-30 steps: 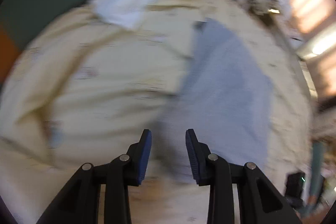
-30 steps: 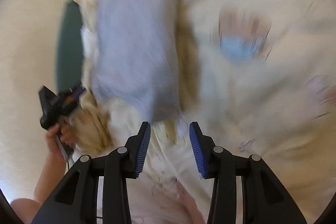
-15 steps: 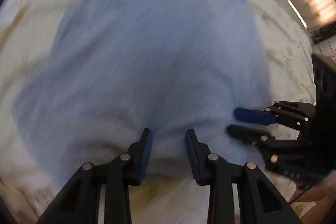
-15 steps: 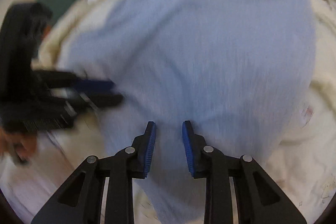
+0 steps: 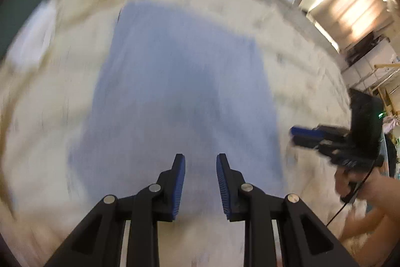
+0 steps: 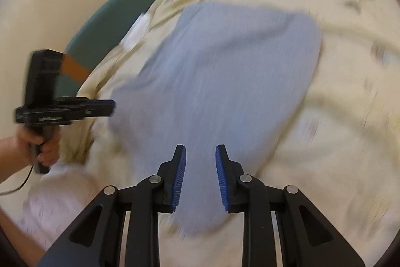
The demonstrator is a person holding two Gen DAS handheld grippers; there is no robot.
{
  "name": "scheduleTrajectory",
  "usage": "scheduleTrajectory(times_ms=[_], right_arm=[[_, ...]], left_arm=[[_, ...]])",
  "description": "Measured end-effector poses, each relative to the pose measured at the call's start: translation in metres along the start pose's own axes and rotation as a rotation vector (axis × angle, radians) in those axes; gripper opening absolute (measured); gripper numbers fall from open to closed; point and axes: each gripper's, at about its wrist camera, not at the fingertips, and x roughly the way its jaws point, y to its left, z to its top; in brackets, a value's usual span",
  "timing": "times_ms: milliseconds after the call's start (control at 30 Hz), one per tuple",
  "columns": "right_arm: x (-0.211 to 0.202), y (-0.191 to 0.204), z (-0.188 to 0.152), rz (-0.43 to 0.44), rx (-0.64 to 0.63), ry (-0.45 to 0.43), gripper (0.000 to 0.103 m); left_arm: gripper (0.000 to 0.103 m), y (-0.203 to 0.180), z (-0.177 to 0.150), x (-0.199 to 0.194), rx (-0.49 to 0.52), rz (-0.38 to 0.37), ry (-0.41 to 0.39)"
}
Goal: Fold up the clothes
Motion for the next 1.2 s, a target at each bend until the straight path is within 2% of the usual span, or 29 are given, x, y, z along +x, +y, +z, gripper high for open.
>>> scheduleTrajectory(times_ms=[67,200,267,333,367,467,533,667,733,767,800,833,900,967,1000,1100,1133,1200], right_arm=[[0.019,-0.006,0.032,-0.026,-0.004,0.008,0.027],[0.071,-0.014,0.081,-0.029,0.017,0.046,0.027],[0.088,-0.022,0.089,-0.044,0.019,0.072,0.027],[0.105,-0.031,0.094,-0.113,0.002,0.108,0.026],[0.109,-0.041,0.094,-0.150,-0.001,0.129,0.026],[0.093,-0.080,0.090,-0.241,-0.004,0.149,0.023],[0.079,-0.104,0.087,-0.250,0.007,0.158,0.023],[0.051,-0.106,0.105,-0.197,-0.066,0.072,0.025],[0.051,-0.093,0.123,-0.125,-0.059,0.018,0.026],[0.056,-0.085,0.130,-0.091,-0.059,0.012,0.026],[0.063,-0.075,0.136,-0.060,-0.063,0.013,0.026],[0.070,-0.066,0.142,-0.028,-0.067,0.014,0.026],[0.095,-0.050,0.144,-0.049,-0.122,0.081,0.026],[0.119,-0.042,0.141,-0.109,-0.179,0.152,0.024],[0.122,-0.048,0.139,-0.144,-0.188,0.163,0.023],[0.102,-0.095,0.139,-0.288,-0.121,0.152,0.023],[0.093,-0.115,0.138,-0.322,-0.076,0.160,0.019],[0.067,-0.129,0.133,-0.280,-0.029,0.127,0.018]], left_arm=[[0.028,0.002,0.038,0.024,-0.008,-0.003,-0.011],[0.028,-0.005,0.075,0.076,0.006,-0.061,0.011],[0.028,-0.011,0.087,0.106,0.062,-0.042,0.057],[0.027,-0.009,0.086,0.128,0.108,0.051,0.101],[0.024,-0.002,0.086,0.134,0.099,0.068,0.113],[0.011,0.027,0.087,0.132,0.035,0.074,0.109],[0.011,0.038,0.085,0.119,0.031,0.093,0.074],[0.018,0.036,0.101,0.085,0.055,0.006,-0.055],[0.018,0.020,0.115,0.077,0.091,-0.057,-0.107],[0.013,0.009,0.124,0.082,0.112,-0.087,-0.094],[0.002,-0.004,0.129,0.091,0.147,-0.096,-0.065],[0.002,-0.017,0.133,0.103,0.191,-0.092,-0.037],[0.002,-0.028,0.135,0.133,0.247,-0.049,0.047],[0.002,-0.017,0.140,0.156,0.259,0.090,0.087],[0.002,-0.006,0.144,0.161,0.238,0.133,0.092],[0.002,0.028,0.159,0.158,0.143,0.199,0.064],[0.002,0.034,0.162,0.153,0.119,0.219,0.049],[0.005,0.036,0.161,0.128,0.084,0.216,-0.021]])
